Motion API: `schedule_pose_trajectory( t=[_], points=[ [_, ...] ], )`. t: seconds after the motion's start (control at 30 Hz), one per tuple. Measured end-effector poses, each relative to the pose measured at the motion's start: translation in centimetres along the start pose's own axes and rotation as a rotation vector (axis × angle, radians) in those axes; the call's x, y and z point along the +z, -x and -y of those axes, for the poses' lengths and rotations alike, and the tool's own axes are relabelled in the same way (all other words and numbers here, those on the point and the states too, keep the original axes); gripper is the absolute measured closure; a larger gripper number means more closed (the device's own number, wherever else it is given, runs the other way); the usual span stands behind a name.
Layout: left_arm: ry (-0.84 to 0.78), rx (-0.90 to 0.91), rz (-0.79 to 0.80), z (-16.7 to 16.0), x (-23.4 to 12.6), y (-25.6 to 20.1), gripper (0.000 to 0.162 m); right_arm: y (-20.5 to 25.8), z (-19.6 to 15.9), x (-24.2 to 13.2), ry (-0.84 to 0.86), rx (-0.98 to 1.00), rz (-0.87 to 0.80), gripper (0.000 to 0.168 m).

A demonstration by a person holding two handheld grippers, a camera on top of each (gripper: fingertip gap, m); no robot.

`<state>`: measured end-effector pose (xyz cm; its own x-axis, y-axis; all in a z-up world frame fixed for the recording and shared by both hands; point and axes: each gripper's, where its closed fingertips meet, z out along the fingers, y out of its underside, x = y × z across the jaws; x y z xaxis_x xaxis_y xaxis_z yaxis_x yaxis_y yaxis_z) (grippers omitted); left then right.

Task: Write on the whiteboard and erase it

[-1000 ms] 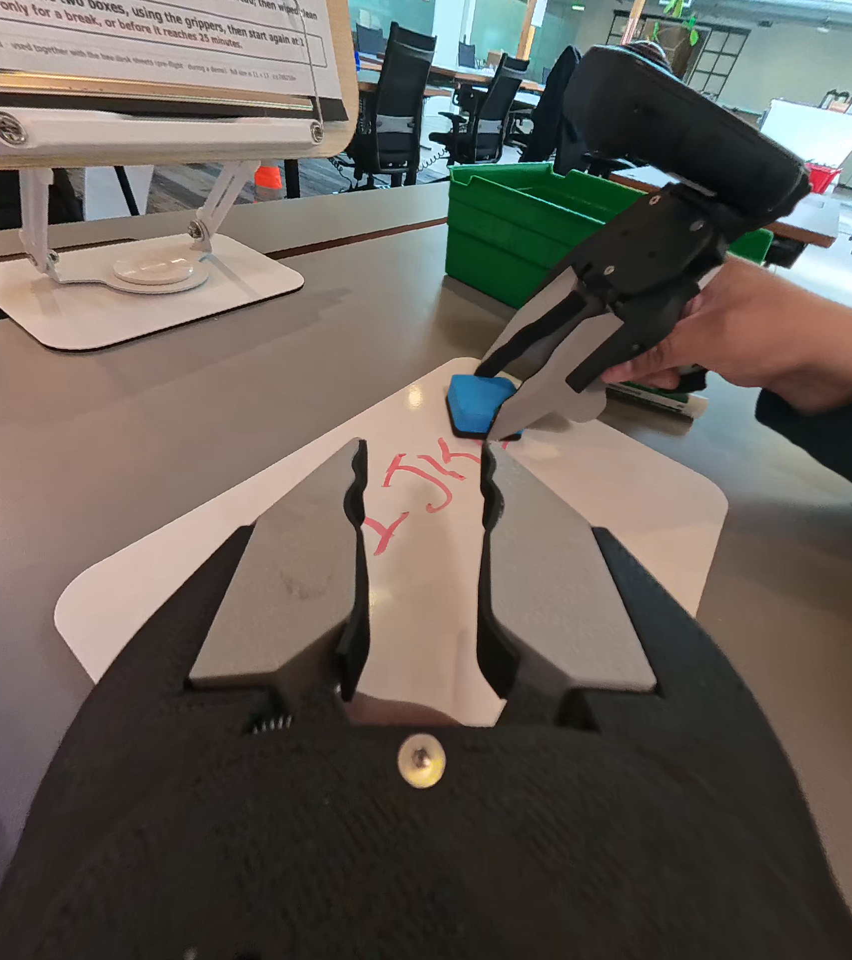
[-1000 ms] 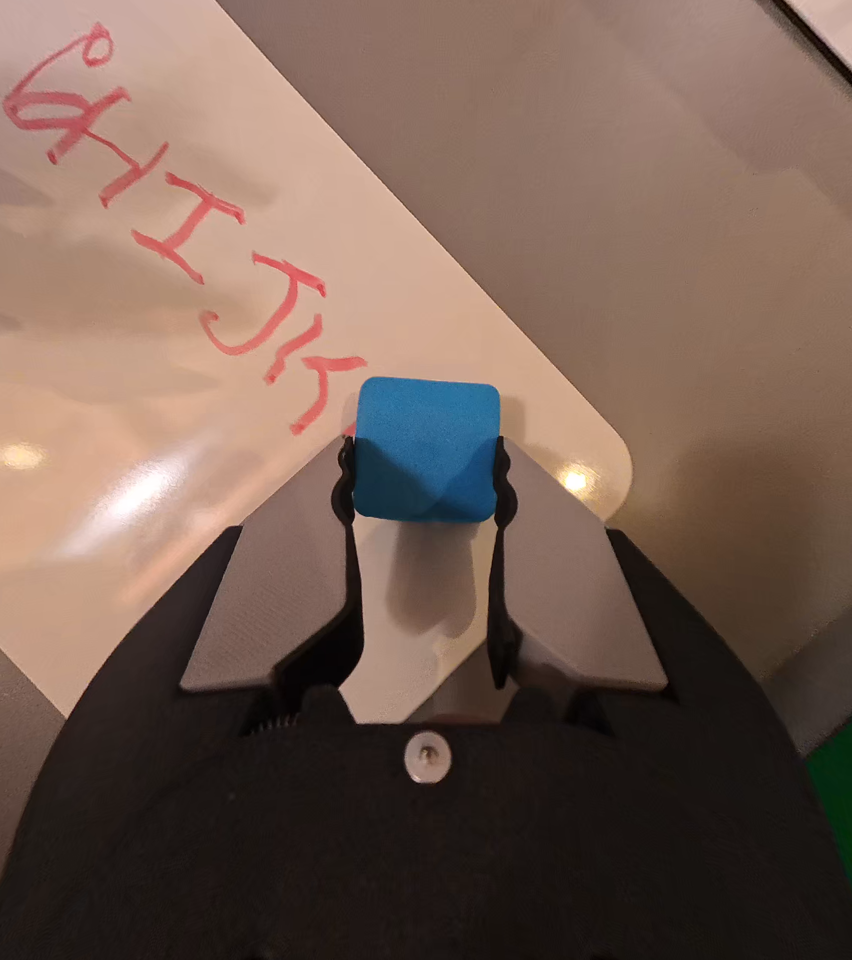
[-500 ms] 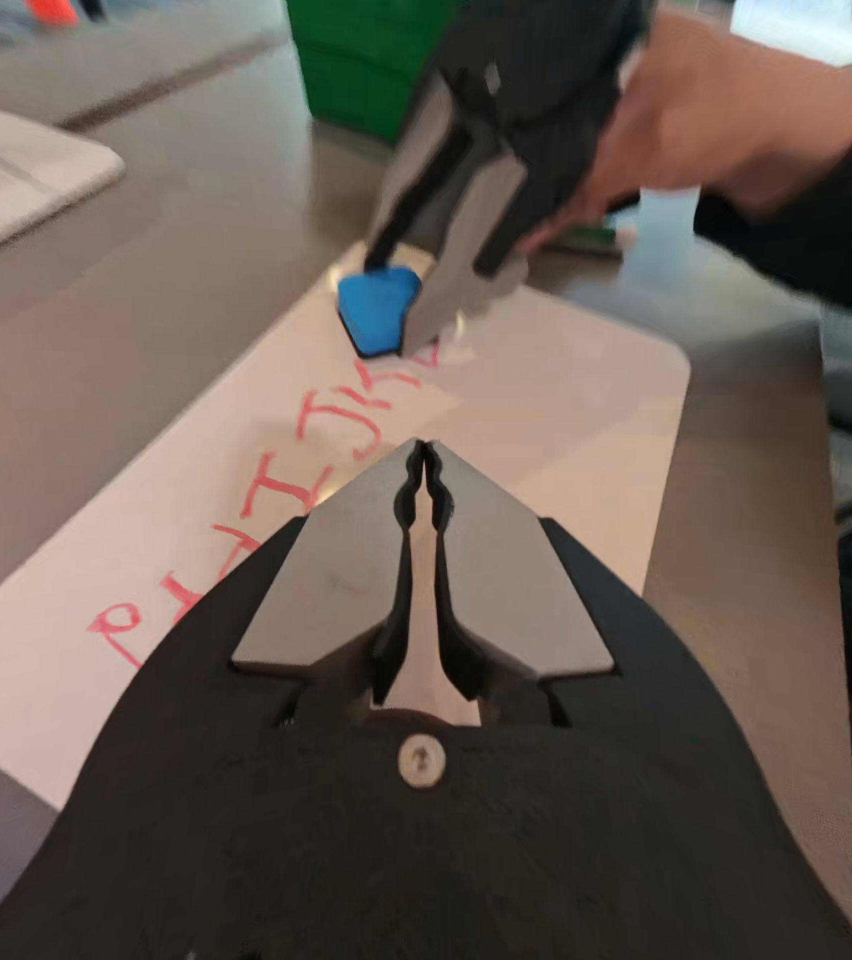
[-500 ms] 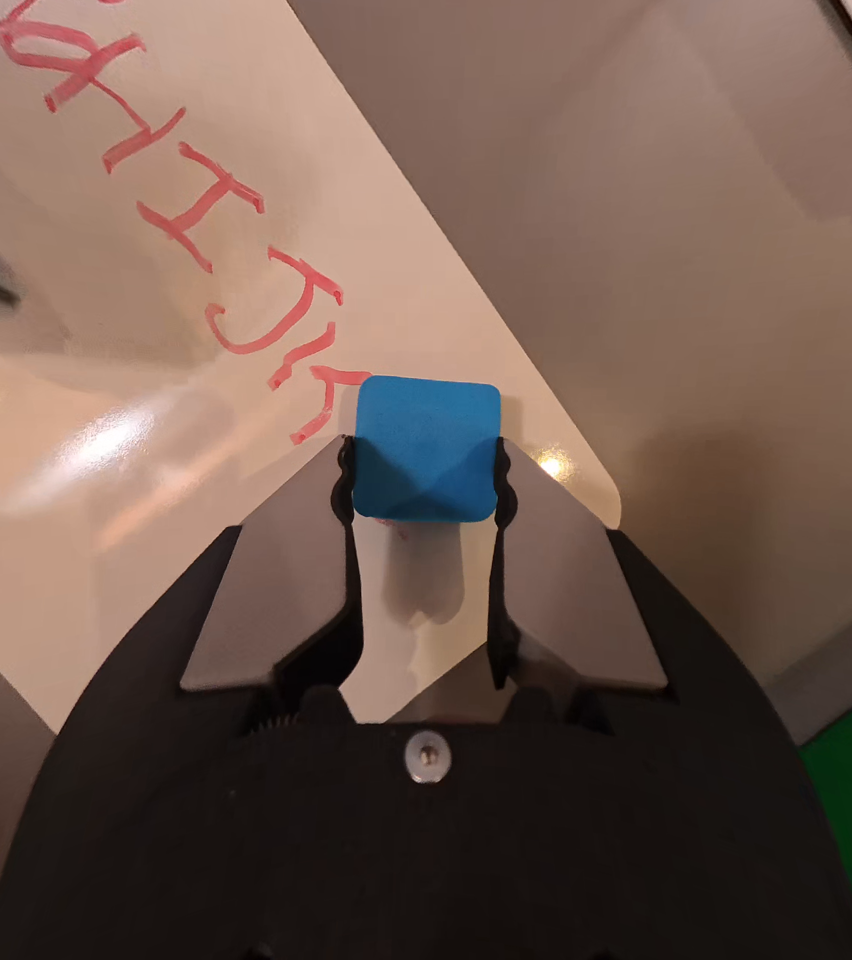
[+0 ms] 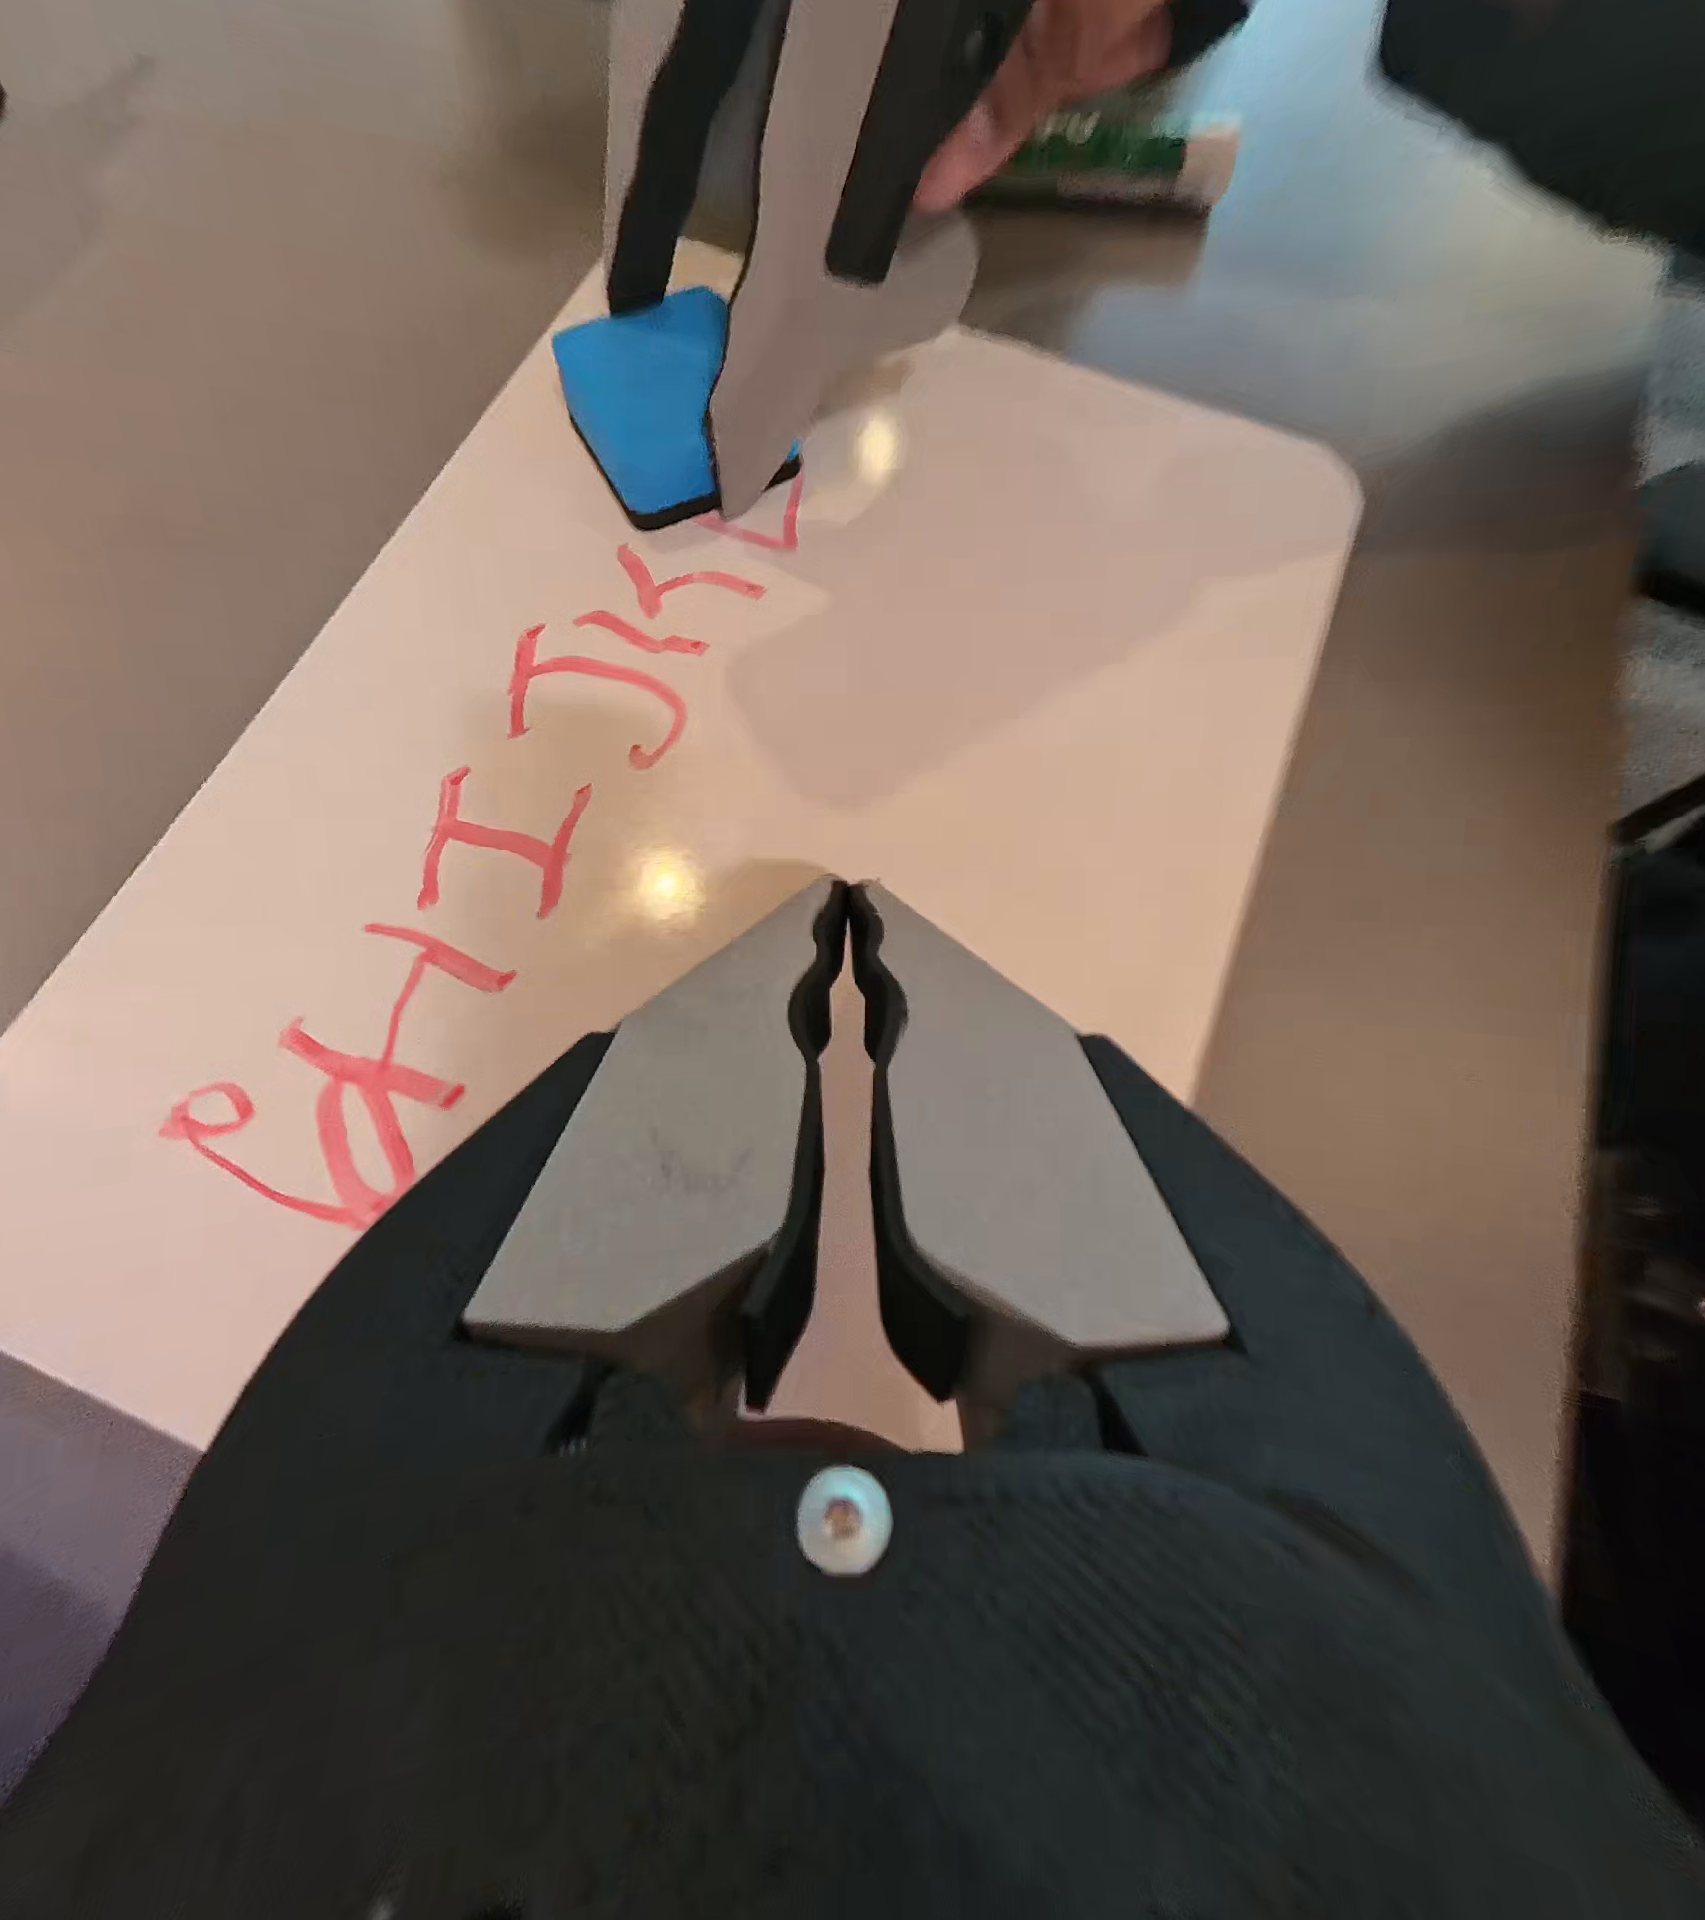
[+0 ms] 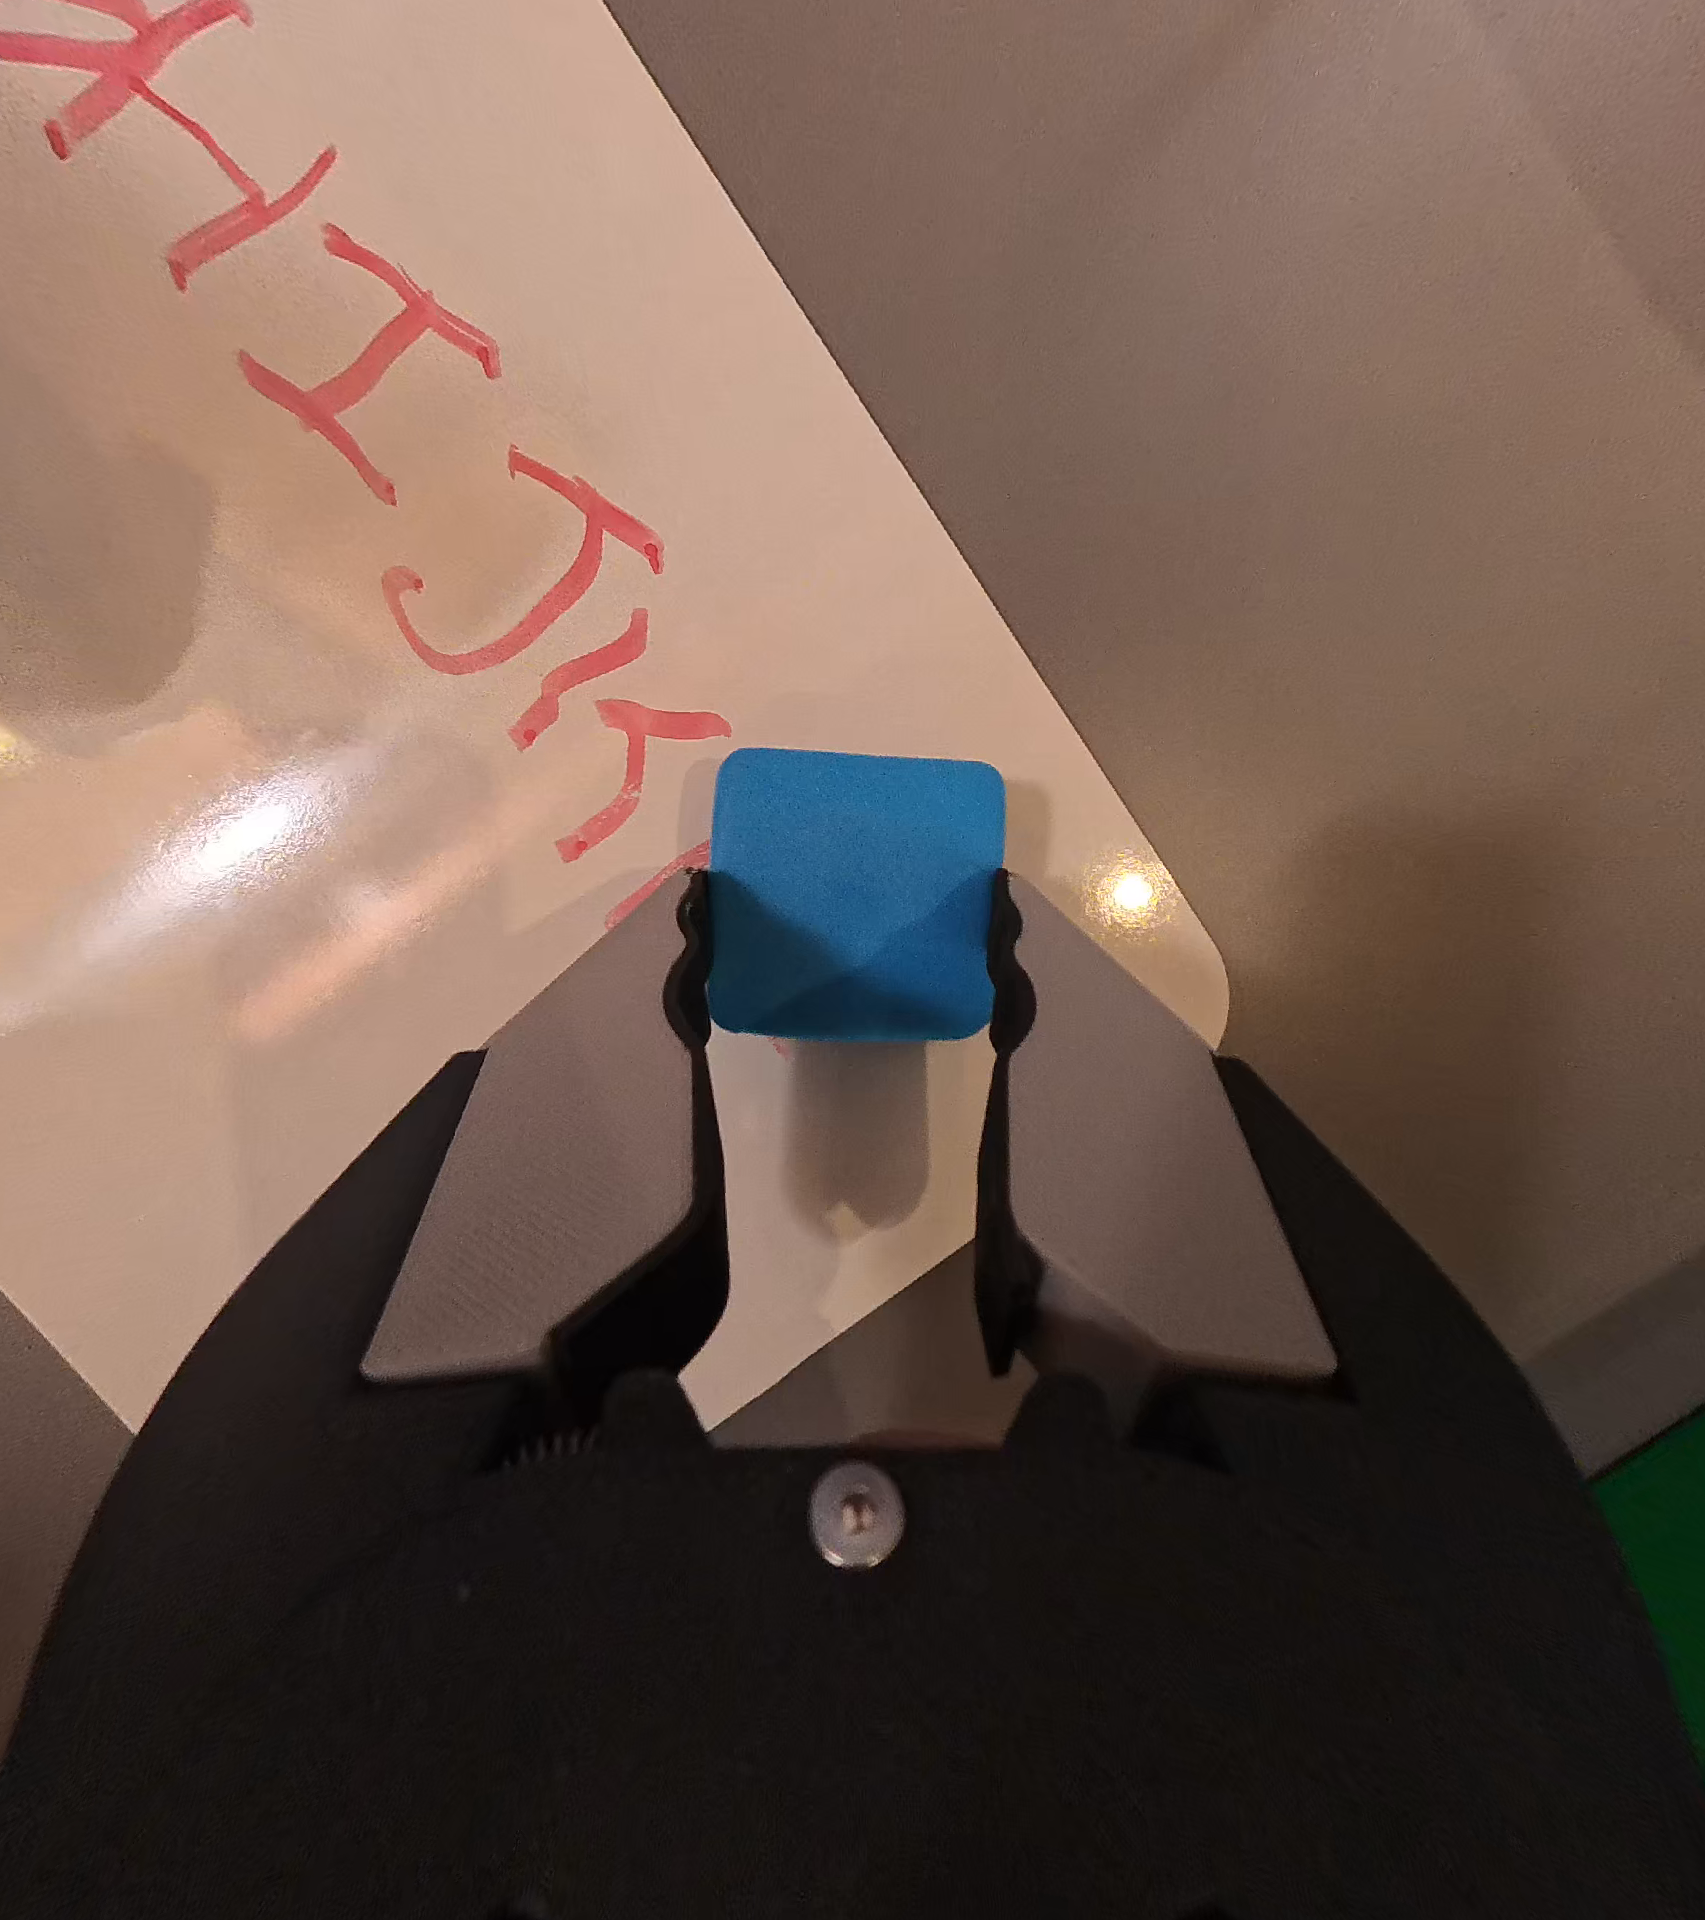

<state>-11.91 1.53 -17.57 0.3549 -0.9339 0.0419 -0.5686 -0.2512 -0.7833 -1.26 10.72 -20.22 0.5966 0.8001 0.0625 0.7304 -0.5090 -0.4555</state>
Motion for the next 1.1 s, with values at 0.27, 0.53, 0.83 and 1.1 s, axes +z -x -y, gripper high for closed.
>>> schedule_pose_trajectory(
  t=[0.27,0.53,0.83,1.1],
  points=[
    [0.168,-0.014,0.091,-6.4,-4.2,0.0,0.162,0.0,0.0,0.0,0.003,0.001,0.01,0.117],
    [0.058,-0.074,0.06,-5.9,-3.5,-0.1,0.162,2.1,2.2,0.8,-0.07,-0.028,0.039,0.117],
    [0.074,-0.074,0.059,-6.2,-3.7,-0.2,0.162,0.0,0.7,0.3,0.001,0.009,-0.031,0.117],
    [0.088,-0.074,0.066,-6.1,-3.5,-0.1,0.162,4.6,0.0,-0.4,0.003,-0.115,0.059,0.117]
  ],
)
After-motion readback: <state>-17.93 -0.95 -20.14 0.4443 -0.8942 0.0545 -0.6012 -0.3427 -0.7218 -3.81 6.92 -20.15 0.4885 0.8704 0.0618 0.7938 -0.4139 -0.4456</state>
